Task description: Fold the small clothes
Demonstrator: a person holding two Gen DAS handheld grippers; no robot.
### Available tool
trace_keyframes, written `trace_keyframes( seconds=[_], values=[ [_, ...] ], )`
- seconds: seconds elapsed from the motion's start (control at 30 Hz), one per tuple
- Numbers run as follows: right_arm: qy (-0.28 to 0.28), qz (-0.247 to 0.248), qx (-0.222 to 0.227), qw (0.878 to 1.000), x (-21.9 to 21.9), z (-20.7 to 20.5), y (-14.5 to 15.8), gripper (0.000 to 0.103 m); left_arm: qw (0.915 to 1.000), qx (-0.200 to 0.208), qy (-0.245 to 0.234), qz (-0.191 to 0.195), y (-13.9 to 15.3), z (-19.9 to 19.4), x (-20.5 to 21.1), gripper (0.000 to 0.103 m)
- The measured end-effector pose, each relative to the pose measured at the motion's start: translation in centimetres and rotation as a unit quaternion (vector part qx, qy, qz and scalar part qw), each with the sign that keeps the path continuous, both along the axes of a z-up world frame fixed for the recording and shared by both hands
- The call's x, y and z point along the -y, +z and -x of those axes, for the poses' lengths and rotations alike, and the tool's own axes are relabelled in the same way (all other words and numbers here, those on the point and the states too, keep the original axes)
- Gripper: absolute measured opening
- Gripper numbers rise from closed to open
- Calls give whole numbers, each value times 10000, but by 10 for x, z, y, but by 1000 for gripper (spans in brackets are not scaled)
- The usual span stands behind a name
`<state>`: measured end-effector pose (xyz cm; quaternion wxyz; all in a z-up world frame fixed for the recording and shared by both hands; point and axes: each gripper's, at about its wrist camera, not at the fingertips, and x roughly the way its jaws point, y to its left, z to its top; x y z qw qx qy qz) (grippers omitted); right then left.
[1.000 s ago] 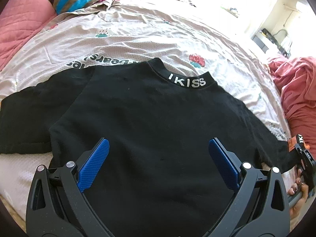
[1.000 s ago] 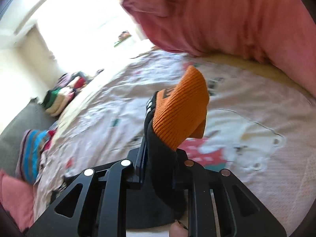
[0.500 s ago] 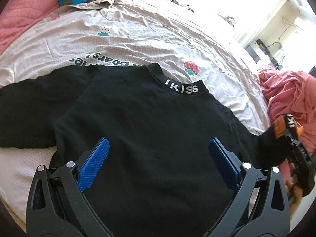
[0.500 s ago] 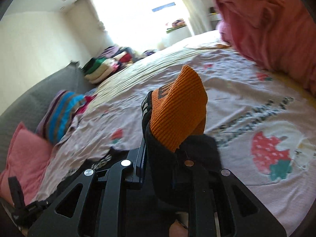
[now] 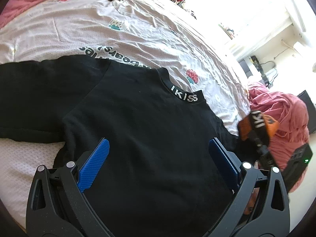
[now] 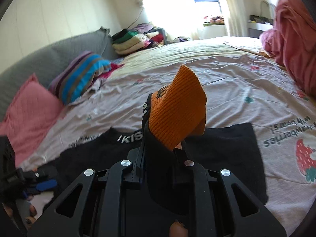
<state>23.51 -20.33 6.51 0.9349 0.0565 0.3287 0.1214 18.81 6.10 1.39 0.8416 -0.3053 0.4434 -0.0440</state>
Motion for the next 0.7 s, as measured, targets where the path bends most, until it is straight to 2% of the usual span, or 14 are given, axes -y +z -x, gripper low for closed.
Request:
trace_keyframes(
  seconds=[0.43, 0.53, 0.63, 0.7],
  values=[
    [648, 593, -302, 9957, -77, -5, -47, 21, 9974, -13, 0, 718, -20, -4, -19, 94],
    [829, 590, -402, 9940, -90, -3, -56, 27, 9967, -24, -2, 817, -25, -5, -21, 94],
    [1078, 516, -438, 9919, -97, 4, -59, 45, 9953, -56, -4, 972, -30, -7, -24, 92],
    [1288, 524, -454, 9892, -100, 11, -58, 48, 9943, -50, -35, 1069, -32, -7, -24, 89]
  ],
)
